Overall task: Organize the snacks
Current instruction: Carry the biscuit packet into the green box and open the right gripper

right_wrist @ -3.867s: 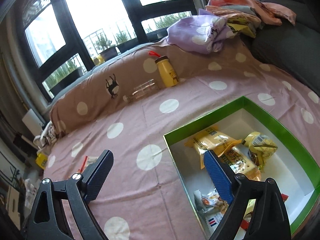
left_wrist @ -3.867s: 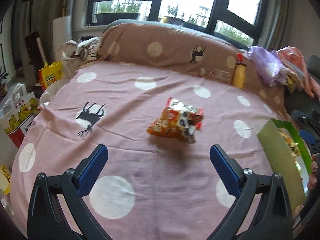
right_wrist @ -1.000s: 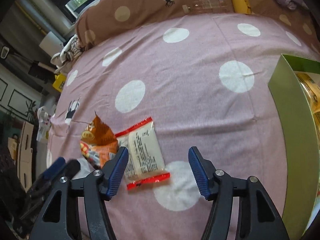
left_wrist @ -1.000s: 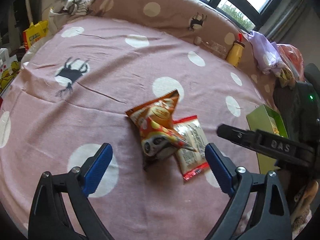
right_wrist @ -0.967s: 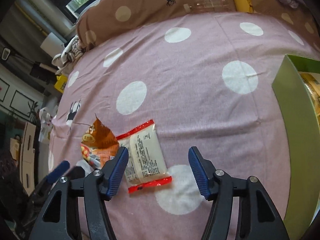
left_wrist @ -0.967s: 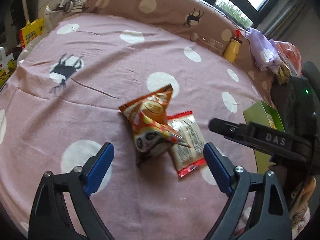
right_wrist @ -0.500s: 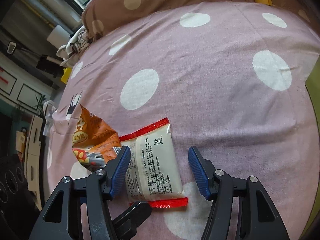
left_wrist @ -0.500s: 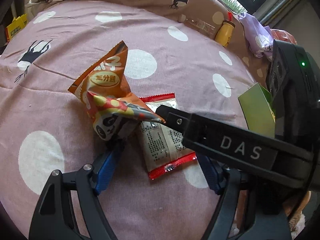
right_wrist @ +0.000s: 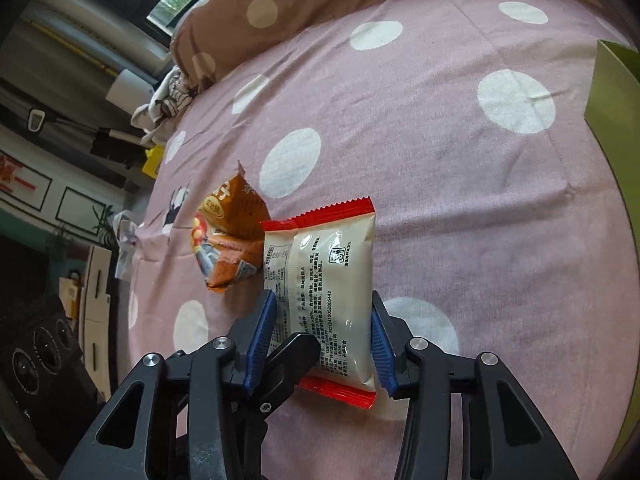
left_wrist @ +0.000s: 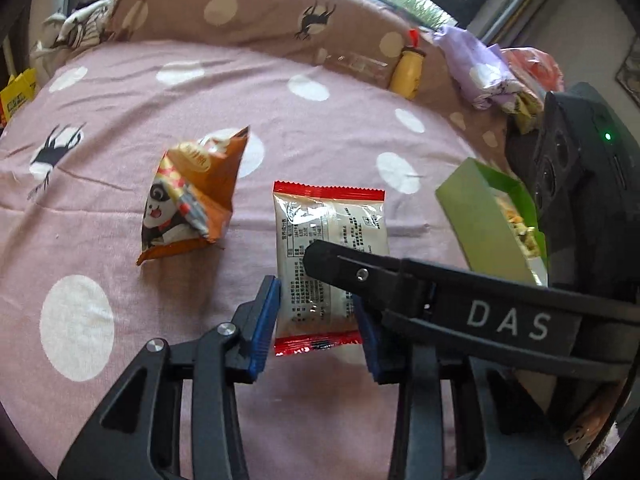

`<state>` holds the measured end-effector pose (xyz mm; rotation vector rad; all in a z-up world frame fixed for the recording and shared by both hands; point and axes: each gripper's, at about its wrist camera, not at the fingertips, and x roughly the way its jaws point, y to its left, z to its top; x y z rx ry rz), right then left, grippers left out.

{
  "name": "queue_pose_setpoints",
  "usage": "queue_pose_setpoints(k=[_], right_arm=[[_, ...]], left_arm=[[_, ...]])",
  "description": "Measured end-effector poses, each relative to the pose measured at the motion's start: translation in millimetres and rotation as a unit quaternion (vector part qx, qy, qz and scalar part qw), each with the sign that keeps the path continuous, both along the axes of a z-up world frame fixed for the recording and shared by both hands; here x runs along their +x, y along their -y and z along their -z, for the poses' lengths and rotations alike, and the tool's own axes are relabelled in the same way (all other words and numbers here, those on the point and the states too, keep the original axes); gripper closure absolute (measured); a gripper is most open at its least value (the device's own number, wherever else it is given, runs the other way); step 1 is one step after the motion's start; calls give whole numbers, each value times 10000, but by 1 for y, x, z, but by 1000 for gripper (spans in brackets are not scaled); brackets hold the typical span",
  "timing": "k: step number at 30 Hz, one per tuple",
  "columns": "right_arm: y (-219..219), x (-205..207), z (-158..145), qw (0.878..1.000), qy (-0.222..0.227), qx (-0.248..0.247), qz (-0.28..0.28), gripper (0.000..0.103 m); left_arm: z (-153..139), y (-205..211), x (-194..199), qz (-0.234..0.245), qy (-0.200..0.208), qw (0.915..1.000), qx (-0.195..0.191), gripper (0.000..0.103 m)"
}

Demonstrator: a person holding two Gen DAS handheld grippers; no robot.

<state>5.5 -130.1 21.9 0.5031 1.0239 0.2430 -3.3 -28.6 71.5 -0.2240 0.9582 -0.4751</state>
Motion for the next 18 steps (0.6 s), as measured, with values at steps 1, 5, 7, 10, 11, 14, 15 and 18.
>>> queue_pose_setpoints(k=[1,5,7,10,11,14,15,18], right_arm=[[2,-5,-6,10000,86,-18,29,55],[15,-26,-30,9983,523,53,231,55],[20,-33,-42,9972,680,-52,322,55],[34,-44,-58,9939,967,-170,495,55],[40,-47,-61,9930,1026,-165,564,55],[61,-56,-69,9885,1176,-183,936,55],[67,-59,-72,9867,1227,-225,1041,55],[92,-70,-76,9808,1344,-204,1398,55]], left_arm=[[-5,2,-3,26,61,10000,-35,66],[-27,15,-9,154,333,9992,-145,66],[-38,27,-13,233,540,9982,-108,66],[-52,47,-18,437,786,9959,-35,67],[-56,53,-19,493,865,9950,-34,66],[-63,76,-20,686,1078,9918,-13,67],[-64,84,-20,771,1143,9905,-19,66],[-69,108,-19,1038,1284,9863,-68,66]])
